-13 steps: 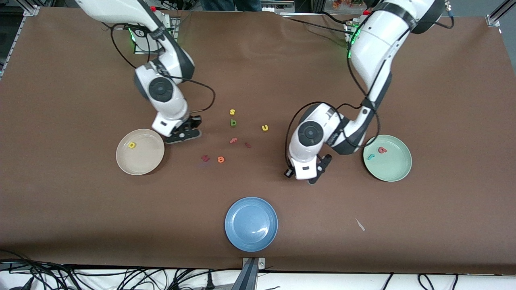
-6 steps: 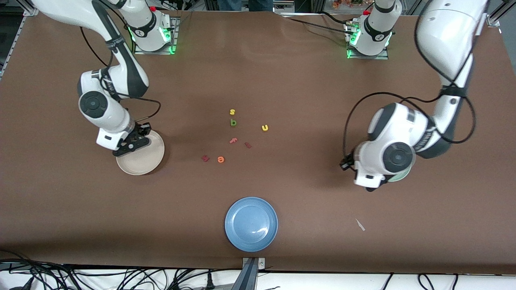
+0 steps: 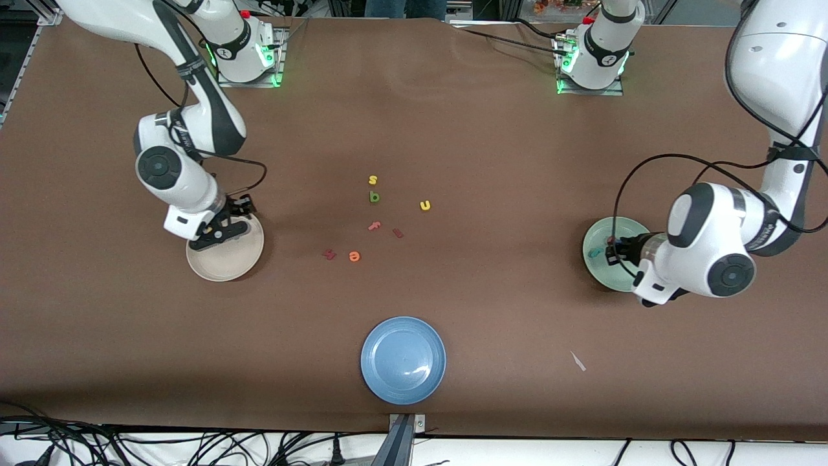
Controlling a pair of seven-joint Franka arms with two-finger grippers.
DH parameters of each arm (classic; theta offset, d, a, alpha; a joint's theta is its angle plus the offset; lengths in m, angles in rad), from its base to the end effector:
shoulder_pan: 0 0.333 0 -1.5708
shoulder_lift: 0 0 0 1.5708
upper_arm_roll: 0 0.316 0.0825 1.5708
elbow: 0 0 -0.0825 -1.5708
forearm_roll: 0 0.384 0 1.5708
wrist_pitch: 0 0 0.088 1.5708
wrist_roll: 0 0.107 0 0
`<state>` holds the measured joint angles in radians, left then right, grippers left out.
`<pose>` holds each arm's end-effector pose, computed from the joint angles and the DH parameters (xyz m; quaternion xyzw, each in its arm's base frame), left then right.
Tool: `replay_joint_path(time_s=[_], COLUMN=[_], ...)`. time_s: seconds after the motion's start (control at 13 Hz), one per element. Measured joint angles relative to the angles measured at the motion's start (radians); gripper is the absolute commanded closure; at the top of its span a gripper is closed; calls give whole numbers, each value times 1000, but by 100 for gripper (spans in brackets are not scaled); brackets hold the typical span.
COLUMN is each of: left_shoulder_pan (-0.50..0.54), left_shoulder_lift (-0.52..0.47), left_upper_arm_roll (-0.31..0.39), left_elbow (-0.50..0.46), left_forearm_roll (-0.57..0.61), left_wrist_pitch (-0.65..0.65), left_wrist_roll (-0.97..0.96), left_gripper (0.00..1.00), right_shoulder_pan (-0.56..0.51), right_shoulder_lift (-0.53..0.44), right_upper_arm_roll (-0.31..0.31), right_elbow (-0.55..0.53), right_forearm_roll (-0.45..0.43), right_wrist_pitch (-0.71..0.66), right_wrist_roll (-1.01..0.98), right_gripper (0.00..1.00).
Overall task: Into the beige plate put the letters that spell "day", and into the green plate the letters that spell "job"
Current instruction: 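Carry the cyan y to the beige plate while the left gripper carries blue o, then grasp the green b with the right gripper while the left gripper releases o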
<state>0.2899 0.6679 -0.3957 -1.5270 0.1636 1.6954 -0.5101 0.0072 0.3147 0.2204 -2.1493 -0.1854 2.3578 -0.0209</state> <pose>0.6500 -0.0193 0.2609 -0.9576 -0.1787 0.2253 0.0199 0.5444 0.1234 0.2489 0.9806 0.1881 -0.0439 0.0328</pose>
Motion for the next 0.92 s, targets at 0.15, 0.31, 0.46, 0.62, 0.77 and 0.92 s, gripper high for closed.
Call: replay_joint_path(time_s=[0.15,0.31,0.46,0.62,0.77,0.92], left_shoulder_pan=[45,77,106,123,125,125], left_shoulder_lift=[-1,-1,-1,0,-1,-13], left_upper_arm_roll=[-1,-1,-1,-1,-3,-17], left_elbow=[-41,-74,-103,-122,-122,-100], left_forearm_roll=[0,0,0,0,0,0], left_wrist_pitch=[0,4,16,25,35,44], left_wrist_roll=[78,140,183,196,202,202], left_gripper=[100,100,100,54,0,0], right_shoulder_pan=[22,117,212,271,298,313], right_shoulder_lift=[7,23,52,92,133,171], right_upper_arm_roll=[92,132,140,141,141,140], right_elbow=[0,5,26,58,78,89], right_forearm_roll=[2,2,2,2,2,1], right_wrist_pitch=[1,9,33,66,111,155], right_wrist_roll=[193,406,564,656,709,746], right_gripper=[18,18,17,17,17,17])
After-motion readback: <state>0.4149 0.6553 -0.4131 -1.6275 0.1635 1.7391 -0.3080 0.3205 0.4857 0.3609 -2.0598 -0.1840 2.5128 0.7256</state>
